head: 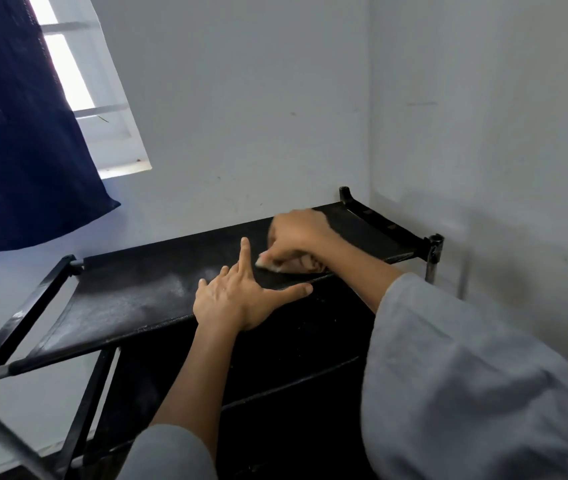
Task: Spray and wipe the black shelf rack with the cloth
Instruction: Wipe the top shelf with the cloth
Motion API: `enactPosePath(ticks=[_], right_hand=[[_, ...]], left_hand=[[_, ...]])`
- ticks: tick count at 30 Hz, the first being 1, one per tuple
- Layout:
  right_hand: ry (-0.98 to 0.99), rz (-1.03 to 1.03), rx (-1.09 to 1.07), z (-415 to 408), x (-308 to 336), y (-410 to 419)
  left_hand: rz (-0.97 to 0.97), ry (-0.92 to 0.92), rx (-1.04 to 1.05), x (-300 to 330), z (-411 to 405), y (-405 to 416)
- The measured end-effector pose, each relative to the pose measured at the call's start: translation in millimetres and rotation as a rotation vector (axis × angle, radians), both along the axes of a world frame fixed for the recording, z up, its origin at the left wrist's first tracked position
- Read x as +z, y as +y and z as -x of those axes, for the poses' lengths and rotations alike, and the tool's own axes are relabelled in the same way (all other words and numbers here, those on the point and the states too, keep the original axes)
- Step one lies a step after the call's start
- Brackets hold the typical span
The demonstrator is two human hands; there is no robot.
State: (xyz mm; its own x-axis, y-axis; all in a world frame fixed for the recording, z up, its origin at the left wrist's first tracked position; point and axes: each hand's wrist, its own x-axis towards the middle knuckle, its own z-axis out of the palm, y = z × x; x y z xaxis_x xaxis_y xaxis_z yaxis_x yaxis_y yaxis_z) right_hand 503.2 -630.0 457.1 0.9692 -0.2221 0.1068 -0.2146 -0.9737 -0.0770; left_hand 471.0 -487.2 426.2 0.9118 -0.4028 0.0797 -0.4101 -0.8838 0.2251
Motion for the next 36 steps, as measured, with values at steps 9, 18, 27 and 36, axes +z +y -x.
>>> enactPosePath(ticks=[9,18,27,36], right_hand=[[0.028,0.181,-0.216,45,8,-54],[0.015,0.065,-0.447,30,8,-39],[0.04,-0.021,0.074,23,12,42],[0.009,0.023,-0.354,58,9,-82]], left_hand=[[0.022,0.011,0.031,-4,-2,4],[0.035,-0.023,0.049,-5,-1,1],[0.07,-0.032,0.056,-6,-6,2],[0.051,-0.026,0.072,-5,-3,0]])
